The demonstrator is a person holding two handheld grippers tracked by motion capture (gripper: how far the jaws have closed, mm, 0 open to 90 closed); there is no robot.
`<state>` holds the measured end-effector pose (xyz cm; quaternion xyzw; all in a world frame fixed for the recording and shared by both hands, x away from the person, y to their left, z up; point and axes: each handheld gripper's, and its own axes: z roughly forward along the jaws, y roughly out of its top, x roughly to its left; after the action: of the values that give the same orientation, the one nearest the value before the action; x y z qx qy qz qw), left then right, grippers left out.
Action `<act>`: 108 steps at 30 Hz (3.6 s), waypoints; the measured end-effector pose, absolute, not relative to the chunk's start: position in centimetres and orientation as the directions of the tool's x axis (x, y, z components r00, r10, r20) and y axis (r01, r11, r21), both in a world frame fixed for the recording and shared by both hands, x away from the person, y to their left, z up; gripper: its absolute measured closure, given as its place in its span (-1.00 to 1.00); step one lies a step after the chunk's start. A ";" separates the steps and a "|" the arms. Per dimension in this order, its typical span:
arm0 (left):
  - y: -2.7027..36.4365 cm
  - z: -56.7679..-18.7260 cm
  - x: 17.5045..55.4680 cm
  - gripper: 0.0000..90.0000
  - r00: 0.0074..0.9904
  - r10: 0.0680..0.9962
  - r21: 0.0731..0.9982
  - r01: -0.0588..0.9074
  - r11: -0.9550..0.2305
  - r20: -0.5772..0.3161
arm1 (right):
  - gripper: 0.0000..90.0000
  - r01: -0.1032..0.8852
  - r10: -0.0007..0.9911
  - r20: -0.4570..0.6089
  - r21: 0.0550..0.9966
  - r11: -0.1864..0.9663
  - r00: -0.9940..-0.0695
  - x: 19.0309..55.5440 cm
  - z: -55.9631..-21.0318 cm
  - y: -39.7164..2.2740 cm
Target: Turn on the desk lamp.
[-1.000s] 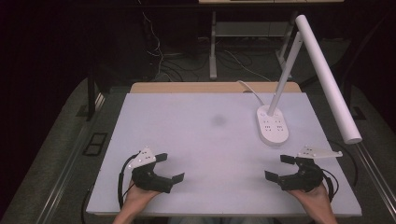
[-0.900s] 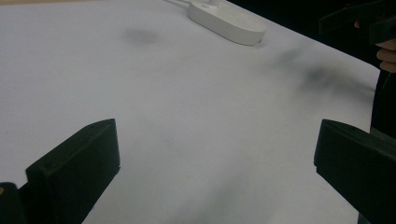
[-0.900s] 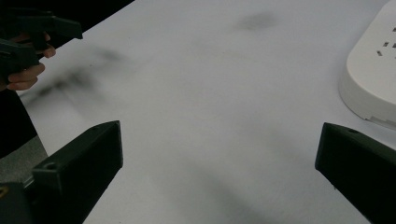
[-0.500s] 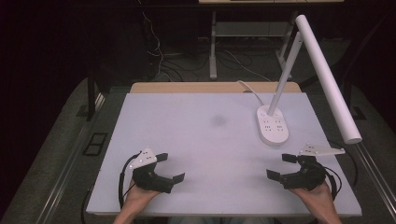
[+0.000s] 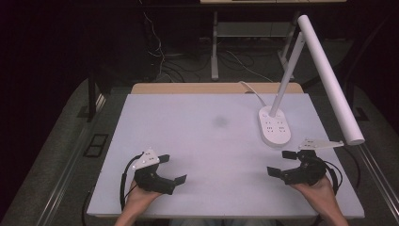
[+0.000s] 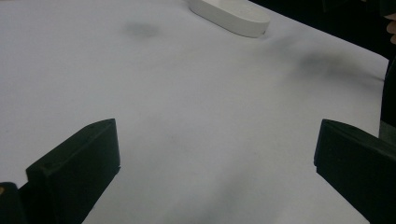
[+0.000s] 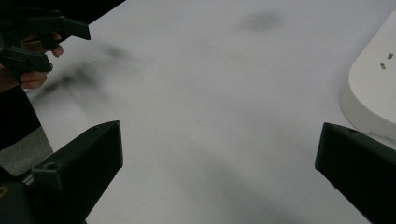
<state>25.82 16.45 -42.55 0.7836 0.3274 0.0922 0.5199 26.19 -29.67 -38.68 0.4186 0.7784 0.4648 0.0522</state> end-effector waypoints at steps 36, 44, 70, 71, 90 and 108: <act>16.6 -42.4 25.6 -1.00 0.771 0.604 0.875 0.419 -0.242 -0.202 | -0.99 0.641 0.720 0.308 0.728 0.242 -0.622 31.6 -36.5 -31.3; 16.6 -42.5 25.6 -1.00 0.767 0.607 0.874 0.423 -0.238 -0.206 | -0.99 0.633 0.728 0.289 0.733 0.249 -0.622 32.9 -36.0 -31.7; 16.7 -42.5 25.7 -1.00 0.768 0.605 0.872 0.426 -0.240 -0.209 | -0.99 0.666 0.763 0.287 0.707 0.239 -0.579 37.3 -35.8 -33.8; 16.6 -42.5 25.7 -1.00 0.768 0.605 0.873 0.425 -0.237 -0.210 | -0.99 0.664 0.763 0.287 0.709 0.238 -0.579 37.5 -35.8 -33.9; 16.7 -42.5 25.7 -1.00 0.767 0.607 0.874 0.424 -0.239 -0.206 | -0.32 0.686 0.804 0.297 0.705 0.179 -0.515 40.8 -36.2 -35.7; 16.8 -42.5 25.6 -1.00 0.766 0.611 0.873 0.423 -0.245 -0.200 | -0.05 0.696 0.824 0.307 0.705 0.140 -0.476 43.2 -38.0 -36.5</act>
<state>25.65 16.78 -42.50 0.7836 0.3299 0.0909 0.5186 43.19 -36.46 -37.99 0.5058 0.7510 0.4174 0.0767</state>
